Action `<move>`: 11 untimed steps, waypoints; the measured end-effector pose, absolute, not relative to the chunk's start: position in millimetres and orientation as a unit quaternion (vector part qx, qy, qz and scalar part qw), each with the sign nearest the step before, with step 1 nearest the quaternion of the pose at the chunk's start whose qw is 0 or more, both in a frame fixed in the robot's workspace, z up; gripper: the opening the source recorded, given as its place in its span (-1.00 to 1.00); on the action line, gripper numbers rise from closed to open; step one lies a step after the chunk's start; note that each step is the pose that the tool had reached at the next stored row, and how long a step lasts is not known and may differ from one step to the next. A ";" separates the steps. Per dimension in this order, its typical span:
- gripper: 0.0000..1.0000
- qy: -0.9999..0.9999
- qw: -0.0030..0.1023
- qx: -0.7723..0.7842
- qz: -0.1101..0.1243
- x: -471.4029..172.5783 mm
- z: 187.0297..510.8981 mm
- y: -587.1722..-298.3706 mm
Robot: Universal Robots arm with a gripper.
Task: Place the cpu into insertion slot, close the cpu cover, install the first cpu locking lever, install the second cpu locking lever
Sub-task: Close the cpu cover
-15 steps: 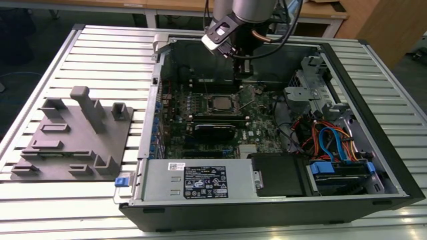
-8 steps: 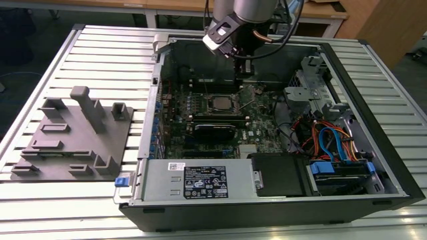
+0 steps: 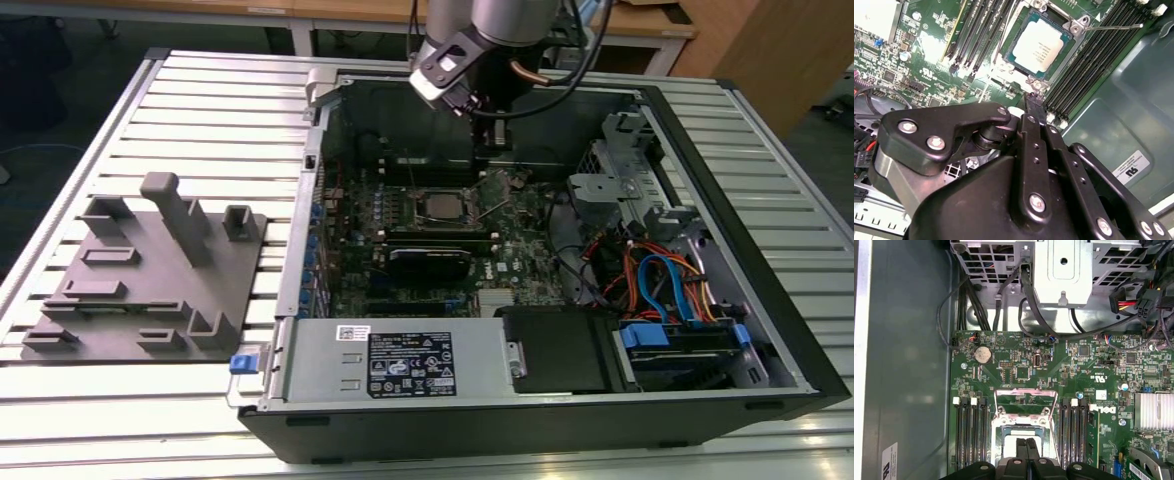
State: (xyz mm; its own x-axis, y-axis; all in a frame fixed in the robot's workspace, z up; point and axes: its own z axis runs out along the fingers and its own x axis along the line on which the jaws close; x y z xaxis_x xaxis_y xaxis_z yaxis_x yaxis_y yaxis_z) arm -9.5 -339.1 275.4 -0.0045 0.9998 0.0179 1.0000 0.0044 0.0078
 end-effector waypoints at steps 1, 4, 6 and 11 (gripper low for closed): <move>-0.80 -0.709 0.004 -0.705 -0.009 -9.0 275.4 -339.1; -0.80 -0.709 0.004 -0.705 -0.009 -7.2 275.4 -339.1; -0.80 -0.709 0.004 -0.705 -0.009 -6.1 275.4 -339.1; -0.80 -0.709 0.004 -0.705 -0.009 -3.5 275.4 -339.1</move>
